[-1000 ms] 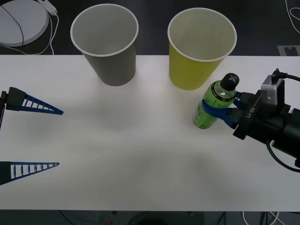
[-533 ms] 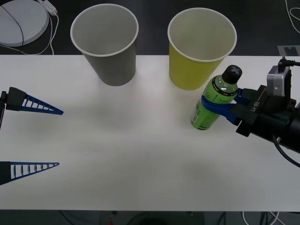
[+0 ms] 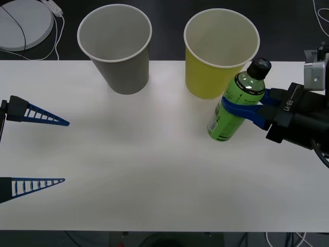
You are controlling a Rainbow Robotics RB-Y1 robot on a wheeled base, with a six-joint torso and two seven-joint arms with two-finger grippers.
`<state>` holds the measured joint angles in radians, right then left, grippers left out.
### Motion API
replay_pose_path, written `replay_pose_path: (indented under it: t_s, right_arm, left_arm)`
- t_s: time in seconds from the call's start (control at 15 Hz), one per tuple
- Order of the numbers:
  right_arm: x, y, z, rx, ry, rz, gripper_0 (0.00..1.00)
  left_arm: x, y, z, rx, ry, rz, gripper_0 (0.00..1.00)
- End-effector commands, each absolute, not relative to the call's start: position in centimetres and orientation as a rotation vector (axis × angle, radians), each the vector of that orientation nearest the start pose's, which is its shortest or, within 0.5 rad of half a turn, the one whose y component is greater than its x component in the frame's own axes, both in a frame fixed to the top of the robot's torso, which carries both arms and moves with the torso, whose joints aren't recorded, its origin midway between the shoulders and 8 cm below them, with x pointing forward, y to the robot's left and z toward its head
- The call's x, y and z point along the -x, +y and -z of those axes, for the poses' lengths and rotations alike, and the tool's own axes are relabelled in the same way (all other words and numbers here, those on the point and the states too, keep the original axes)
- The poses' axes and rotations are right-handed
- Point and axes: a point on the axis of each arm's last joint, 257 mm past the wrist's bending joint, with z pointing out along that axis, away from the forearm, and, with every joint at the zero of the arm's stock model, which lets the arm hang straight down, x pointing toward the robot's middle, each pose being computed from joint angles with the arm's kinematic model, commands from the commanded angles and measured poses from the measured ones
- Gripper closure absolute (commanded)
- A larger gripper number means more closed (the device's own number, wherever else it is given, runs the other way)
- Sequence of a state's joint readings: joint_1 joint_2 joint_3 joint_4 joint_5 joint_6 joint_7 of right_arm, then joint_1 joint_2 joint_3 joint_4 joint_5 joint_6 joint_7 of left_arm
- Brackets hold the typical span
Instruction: Put the can into the green bin and the plastic bottle into the gray bin
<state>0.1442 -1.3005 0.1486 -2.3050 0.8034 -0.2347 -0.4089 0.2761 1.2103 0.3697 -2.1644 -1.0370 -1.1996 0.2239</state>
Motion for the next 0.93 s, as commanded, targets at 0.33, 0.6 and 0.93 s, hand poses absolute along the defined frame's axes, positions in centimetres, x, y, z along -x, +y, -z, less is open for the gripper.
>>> replay_pose_path:
  t_s: [0.33, 0.6, 0.93]
  right_arm:
    - [-37.6, -14.4, 3.2, 0.739, 1.621, -0.722, 1.00]
    - [-38.0, -14.4, 1.6, 0.746, 1.635, -0.723, 1.00]
    - [-38.1, -13.7, 0.2, 0.784, 1.650, -0.752, 1.00]
  left_arm:
    - [-29.3, 22.1, 9.1, -1.621, 1.485, 0.478, 0.00]
    - [-29.3, 22.1, 9.1, -1.621, 1.485, 0.478, 0.00]
    - [-29.3, 22.1, 9.1, -1.621, 1.485, 0.478, 0.00]
